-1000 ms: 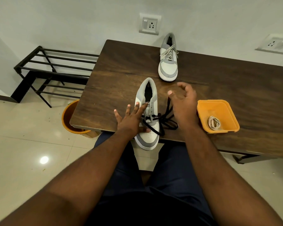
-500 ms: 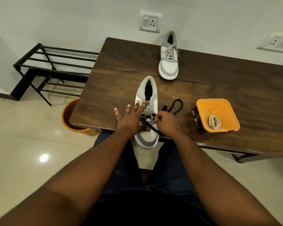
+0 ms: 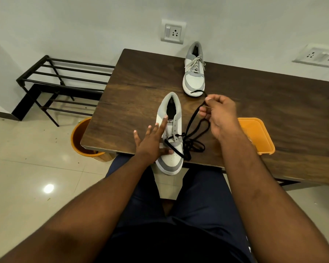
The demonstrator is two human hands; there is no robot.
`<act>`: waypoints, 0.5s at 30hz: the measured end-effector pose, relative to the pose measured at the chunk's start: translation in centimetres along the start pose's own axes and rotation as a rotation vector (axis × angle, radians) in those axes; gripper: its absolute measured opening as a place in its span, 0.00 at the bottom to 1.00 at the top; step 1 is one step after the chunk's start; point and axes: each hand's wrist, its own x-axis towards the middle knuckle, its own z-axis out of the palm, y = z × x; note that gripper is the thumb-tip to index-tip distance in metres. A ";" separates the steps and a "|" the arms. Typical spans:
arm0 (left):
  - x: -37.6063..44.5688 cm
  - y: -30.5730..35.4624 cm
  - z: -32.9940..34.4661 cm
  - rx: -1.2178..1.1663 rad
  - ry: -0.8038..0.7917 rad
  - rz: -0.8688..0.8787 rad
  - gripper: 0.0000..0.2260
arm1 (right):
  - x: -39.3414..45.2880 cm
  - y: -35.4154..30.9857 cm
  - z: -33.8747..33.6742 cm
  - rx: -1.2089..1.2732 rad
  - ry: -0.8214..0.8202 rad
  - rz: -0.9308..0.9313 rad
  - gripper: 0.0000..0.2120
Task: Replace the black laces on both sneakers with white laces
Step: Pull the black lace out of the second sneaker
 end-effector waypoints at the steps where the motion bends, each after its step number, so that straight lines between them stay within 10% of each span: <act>1: -0.3 -0.1 0.3 -0.117 0.037 -0.014 0.51 | 0.6 0.7 -0.2 -0.006 0.069 -0.045 0.04; 7: -1.4 1.0 0.9 -0.413 0.382 -0.194 0.06 | -1.8 8.1 0.2 -0.689 -0.119 -0.218 0.11; 15: 0.8 2.0 -0.6 -0.288 0.165 -0.277 0.09 | -2.6 12.9 1.9 -0.789 -0.211 -0.258 0.25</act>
